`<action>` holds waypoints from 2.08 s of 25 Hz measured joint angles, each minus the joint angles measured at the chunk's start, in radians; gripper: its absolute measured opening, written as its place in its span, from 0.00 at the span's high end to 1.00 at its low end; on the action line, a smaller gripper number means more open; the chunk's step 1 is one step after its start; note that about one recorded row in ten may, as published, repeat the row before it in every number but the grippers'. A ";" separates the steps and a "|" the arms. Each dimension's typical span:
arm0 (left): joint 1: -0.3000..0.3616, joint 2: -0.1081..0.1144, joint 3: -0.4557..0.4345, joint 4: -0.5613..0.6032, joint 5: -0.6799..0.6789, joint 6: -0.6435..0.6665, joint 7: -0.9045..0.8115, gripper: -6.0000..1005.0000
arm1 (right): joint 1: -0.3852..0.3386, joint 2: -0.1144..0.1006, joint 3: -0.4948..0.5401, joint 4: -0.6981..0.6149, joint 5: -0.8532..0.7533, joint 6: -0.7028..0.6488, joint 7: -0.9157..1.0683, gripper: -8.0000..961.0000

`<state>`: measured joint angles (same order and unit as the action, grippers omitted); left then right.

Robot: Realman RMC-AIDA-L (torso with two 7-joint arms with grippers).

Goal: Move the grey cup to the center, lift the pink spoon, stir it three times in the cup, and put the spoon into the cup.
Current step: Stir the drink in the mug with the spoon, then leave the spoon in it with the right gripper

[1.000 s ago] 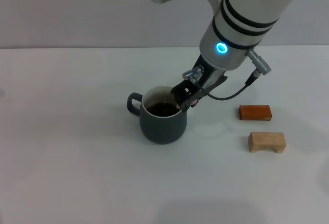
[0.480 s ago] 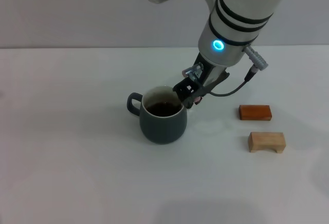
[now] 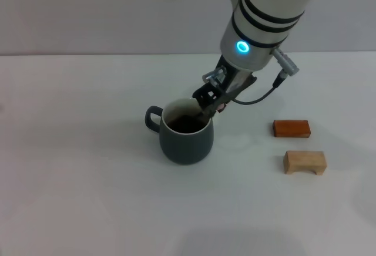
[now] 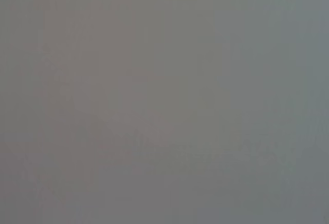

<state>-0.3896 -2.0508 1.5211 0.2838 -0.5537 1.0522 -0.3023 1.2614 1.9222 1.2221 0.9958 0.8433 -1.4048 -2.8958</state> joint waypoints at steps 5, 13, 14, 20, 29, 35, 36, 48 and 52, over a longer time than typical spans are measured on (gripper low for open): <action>0.005 0.000 0.000 0.000 0.000 0.000 0.000 0.98 | 0.003 0.001 0.000 0.009 0.024 -0.035 0.000 0.86; 0.015 -0.001 0.000 0.000 0.000 0.017 0.000 0.98 | 0.003 0.007 -0.002 0.014 0.047 0.017 0.000 0.86; 0.018 -0.001 0.000 -0.001 0.000 0.021 -0.005 0.98 | 0.003 0.009 -0.001 0.005 0.030 0.023 0.000 0.86; 0.017 -0.002 0.000 -0.008 0.000 0.022 -0.012 0.98 | 0.010 0.011 0.003 -0.028 -0.023 -0.011 0.000 0.86; 0.010 -0.003 0.001 -0.009 0.000 0.022 -0.012 0.98 | 0.016 -0.001 0.008 0.034 0.053 -0.040 -0.001 0.86; 0.010 -0.003 0.001 -0.009 0.000 0.022 -0.012 0.98 | 0.020 0.005 0.010 -0.034 -0.032 0.013 -0.001 0.86; 0.011 -0.003 0.001 -0.009 0.000 0.022 -0.012 0.98 | 0.021 0.005 0.011 -0.038 -0.038 0.006 -0.001 0.86; 0.011 -0.003 0.001 -0.009 0.000 0.023 -0.013 0.98 | 0.035 0.007 0.012 0.004 0.037 -0.006 -0.001 0.86; 0.010 -0.003 0.001 -0.009 0.000 0.024 -0.013 0.98 | 0.036 0.012 0.023 -0.040 -0.035 0.016 0.003 0.86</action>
<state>-0.3796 -2.0540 1.5217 0.2746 -0.5538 1.0759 -0.3157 1.2975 1.9340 1.2450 0.9557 0.8085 -1.3893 -2.8931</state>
